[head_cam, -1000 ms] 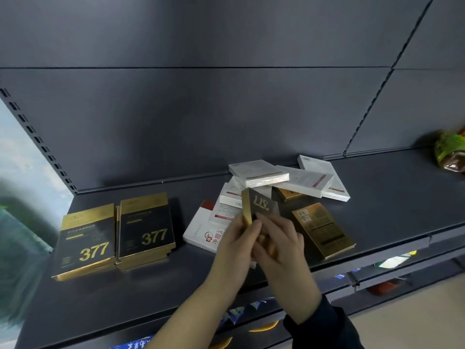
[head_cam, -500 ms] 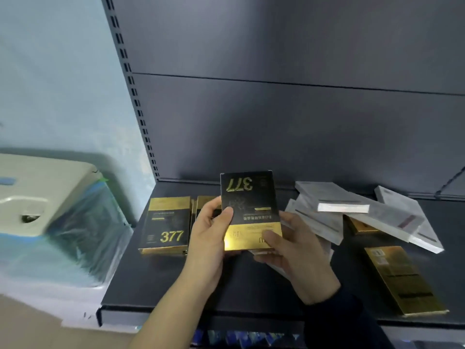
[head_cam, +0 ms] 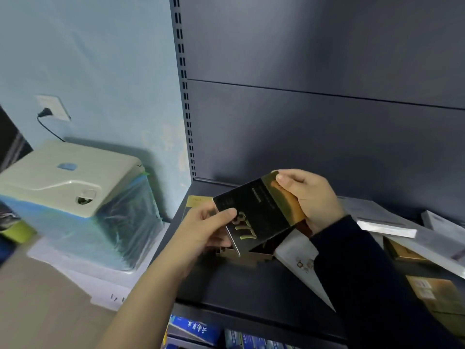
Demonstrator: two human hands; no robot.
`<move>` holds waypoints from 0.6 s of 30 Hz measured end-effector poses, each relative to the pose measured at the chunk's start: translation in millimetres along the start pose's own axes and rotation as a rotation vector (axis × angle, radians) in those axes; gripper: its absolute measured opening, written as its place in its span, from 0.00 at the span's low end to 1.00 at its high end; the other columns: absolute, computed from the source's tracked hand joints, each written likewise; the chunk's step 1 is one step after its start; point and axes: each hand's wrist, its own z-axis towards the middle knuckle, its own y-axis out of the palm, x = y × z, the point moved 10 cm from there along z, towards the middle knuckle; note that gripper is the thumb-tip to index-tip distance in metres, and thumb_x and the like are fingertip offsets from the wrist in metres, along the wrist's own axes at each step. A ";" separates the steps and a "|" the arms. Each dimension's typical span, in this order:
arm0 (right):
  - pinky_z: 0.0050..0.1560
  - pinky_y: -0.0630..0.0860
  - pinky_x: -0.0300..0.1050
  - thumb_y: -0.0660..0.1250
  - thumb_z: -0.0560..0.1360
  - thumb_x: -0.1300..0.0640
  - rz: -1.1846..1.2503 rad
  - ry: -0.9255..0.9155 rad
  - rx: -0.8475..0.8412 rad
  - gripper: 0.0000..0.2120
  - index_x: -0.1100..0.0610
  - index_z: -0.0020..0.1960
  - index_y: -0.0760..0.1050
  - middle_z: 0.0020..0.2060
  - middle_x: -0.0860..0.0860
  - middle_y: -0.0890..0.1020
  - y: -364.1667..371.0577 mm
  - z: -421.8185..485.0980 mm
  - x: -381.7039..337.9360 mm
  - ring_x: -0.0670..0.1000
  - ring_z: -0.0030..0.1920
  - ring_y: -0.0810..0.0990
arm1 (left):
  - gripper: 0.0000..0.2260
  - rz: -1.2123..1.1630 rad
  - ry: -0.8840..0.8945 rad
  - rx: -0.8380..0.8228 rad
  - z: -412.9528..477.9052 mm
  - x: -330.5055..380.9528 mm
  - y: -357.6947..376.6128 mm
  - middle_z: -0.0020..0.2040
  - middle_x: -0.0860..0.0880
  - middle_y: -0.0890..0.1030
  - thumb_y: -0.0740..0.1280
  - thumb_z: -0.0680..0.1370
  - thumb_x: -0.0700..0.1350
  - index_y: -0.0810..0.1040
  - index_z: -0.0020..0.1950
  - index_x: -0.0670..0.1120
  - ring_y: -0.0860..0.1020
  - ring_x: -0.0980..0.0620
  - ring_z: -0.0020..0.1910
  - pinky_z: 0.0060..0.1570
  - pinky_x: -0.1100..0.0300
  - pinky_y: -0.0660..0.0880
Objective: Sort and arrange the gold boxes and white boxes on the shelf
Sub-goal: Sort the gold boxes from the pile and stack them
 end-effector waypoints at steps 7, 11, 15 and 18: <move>0.48 0.79 0.45 0.65 0.78 0.53 -0.146 -0.114 -0.023 0.09 0.53 0.54 0.82 0.45 0.49 0.85 25.3 18.6 -27.9 0.47 0.45 0.82 | 0.07 0.153 0.109 0.069 -3.7 11.8 -4.7 0.35 0.53 0.83 0.69 0.77 0.40 0.83 0.49 0.50 0.79 0.51 0.34 0.33 0.63 0.76; 0.44 0.79 0.46 0.60 0.80 0.51 0.096 0.084 -0.034 0.07 0.50 0.55 0.75 0.50 0.52 0.82 37.8 11.6 13.7 0.51 0.45 0.81 | 0.06 0.114 0.142 0.455 -15.7 -0.5 -62.4 0.37 0.48 0.84 0.70 0.76 0.47 0.80 0.44 0.45 0.82 0.50 0.36 0.38 0.56 0.78; 0.44 0.77 0.44 0.60 0.81 0.53 0.067 0.182 -0.006 0.11 0.55 0.59 0.74 0.52 0.53 0.82 37.4 2.2 55.3 0.51 0.46 0.81 | 0.11 0.378 0.067 0.698 -27.9 -9.2 -108.5 0.37 0.47 0.81 0.68 0.77 0.50 0.76 0.41 0.44 0.78 0.49 0.37 0.36 0.57 0.69; 0.44 0.77 0.43 0.60 0.80 0.57 0.083 0.236 0.045 0.08 0.58 0.57 0.75 0.51 0.55 0.82 28.9 -3.9 75.7 0.50 0.45 0.80 | 0.12 0.470 -0.038 0.669 -17.9 -27.2 -113.9 0.39 0.46 0.81 0.66 0.77 0.52 0.76 0.42 0.44 0.79 0.46 0.41 0.39 0.53 0.70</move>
